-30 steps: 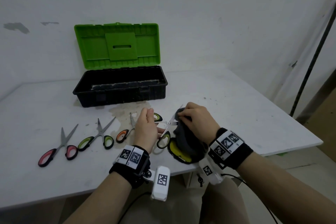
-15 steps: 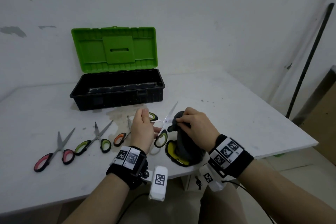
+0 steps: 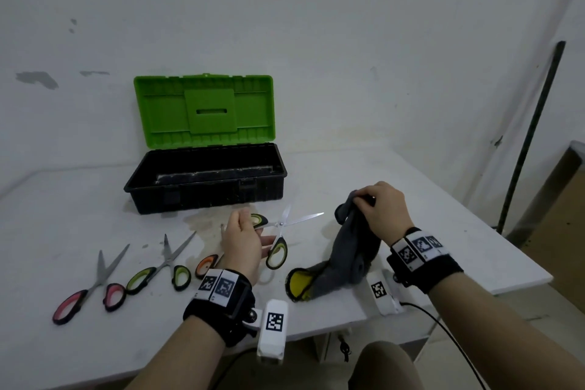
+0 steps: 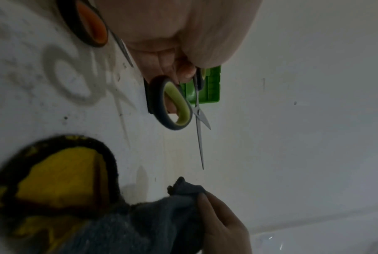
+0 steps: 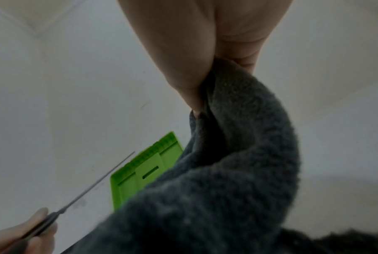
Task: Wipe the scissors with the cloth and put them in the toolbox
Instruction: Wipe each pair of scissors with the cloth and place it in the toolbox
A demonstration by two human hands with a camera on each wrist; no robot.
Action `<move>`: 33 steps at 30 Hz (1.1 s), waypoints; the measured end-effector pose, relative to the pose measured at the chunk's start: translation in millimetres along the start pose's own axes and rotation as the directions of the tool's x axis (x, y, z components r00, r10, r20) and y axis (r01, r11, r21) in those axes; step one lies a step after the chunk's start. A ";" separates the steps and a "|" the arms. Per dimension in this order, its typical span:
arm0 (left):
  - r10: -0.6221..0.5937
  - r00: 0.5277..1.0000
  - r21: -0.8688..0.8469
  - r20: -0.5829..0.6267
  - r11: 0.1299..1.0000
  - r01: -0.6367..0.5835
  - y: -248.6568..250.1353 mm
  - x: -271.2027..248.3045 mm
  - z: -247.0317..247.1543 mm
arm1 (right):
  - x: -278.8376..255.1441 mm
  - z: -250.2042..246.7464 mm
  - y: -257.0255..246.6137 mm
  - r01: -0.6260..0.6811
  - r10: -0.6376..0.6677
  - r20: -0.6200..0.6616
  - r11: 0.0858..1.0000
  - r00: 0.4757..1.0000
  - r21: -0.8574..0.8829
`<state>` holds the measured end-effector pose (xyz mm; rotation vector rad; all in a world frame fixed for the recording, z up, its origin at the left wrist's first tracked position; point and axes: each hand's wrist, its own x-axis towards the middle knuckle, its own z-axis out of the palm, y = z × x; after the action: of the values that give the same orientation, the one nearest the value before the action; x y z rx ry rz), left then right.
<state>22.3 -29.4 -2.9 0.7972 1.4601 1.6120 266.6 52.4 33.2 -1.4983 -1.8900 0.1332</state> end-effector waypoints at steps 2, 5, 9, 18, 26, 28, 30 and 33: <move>-0.022 1.000 -0.011 -0.001 1.000 0.022 -2.3 -0.1 4.9 | 4.0 9.4 4.9 -0.049 0.049 0.088 0.999 0.995 -0.012; -0.040 0.999 -0.040 -0.004 0.998 0.039 -1.4 0.0 11.8 | -2.3 21.4 7.1 -0.075 0.081 0.227 0.997 0.971 -0.035; -0.046 0.999 -0.115 -0.014 0.992 0.044 3.3 1.4 19.5 | -23.6 20.9 -13.2 -0.022 0.004 0.260 0.998 0.966 0.066; -0.009 0.996 -0.237 0.090 0.971 0.031 11.6 -14.5 41.4 | -56.5 15.2 -69.2 -0.176 -0.077 0.463 0.860 0.883 0.480; 0.050 0.976 0.092 0.210 0.993 -0.070 6.7 -12.1 17.0 | -44.8 1.0 -55.1 -0.215 -0.001 0.380 0.824 0.925 0.524; 0.032 0.971 0.110 0.237 0.992 -0.059 8.7 -12.5 13.1 | -43.8 1.5 -54.7 -0.213 0.010 0.360 0.822 0.933 0.528; 0.010 0.965 0.122 0.262 0.992 -0.043 9.9 -14.3 12.8 | -44.3 5.0 -54.7 -0.224 0.032 0.343 0.812 0.939 0.539; -0.018 0.963 0.100 0.267 0.995 -0.009 8.6 -16.1 14.0 | -46.9 11.0 -55.6 -0.237 0.055 0.322 0.792 0.945 0.562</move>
<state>40.8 -36.9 8.5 1.0262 1.3534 1.3736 218.7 -3.3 30.5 -1.2147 -1.7045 0.9842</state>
